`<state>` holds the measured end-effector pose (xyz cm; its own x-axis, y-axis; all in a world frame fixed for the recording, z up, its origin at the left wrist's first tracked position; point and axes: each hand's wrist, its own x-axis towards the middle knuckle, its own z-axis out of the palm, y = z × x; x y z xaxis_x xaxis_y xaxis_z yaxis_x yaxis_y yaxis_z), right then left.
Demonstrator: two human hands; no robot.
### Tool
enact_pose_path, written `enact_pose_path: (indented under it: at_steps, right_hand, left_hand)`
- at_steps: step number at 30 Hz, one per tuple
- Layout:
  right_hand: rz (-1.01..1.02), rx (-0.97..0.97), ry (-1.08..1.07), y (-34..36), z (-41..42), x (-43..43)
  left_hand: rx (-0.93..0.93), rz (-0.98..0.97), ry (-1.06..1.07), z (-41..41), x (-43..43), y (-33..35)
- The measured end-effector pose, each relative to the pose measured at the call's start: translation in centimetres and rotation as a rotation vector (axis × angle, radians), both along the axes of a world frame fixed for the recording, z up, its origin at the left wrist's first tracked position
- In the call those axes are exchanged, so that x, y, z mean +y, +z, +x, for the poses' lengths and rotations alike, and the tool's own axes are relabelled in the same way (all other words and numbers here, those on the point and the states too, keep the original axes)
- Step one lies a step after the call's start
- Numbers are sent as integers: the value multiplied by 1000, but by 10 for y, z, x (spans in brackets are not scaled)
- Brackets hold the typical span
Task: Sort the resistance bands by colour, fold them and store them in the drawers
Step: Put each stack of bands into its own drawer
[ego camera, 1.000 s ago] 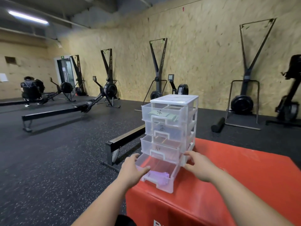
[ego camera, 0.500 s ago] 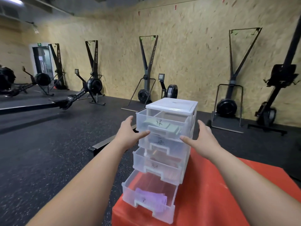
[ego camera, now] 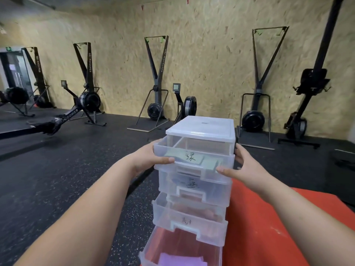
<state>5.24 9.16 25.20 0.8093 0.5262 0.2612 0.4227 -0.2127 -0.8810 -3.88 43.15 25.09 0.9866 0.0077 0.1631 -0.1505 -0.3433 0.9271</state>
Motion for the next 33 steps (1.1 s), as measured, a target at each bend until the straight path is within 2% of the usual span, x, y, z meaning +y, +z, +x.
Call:
enact_pose_path:
  at_steps: [5,10,14,18,24,27,33]
  right_hand:
    - [48,-57,-53,-16,23,8]
    - [42,-102,-256,-29,47,18]
    - [14,-170,-409,-31,64,27]
    - [38,-166,-447,-32,73,32]
    - [-35,-213,-467,-22,63,37]
    - [-108,-196,-412,-13,59,31]
    - [68,-32,-134,-38,26,0]
  left_hand:
    - [-30,-36,-14,19,6,-8]
    - [-76,-3,300,43,0,-13]
    - [-110,160,499,64,-11,-12]
    - [-95,284,622,75,-15,-14]
    - [-85,306,656,70,-25,-14]
    - [-75,306,600,58,-28,-12]
    - [-129,55,415,8,-20,-42]
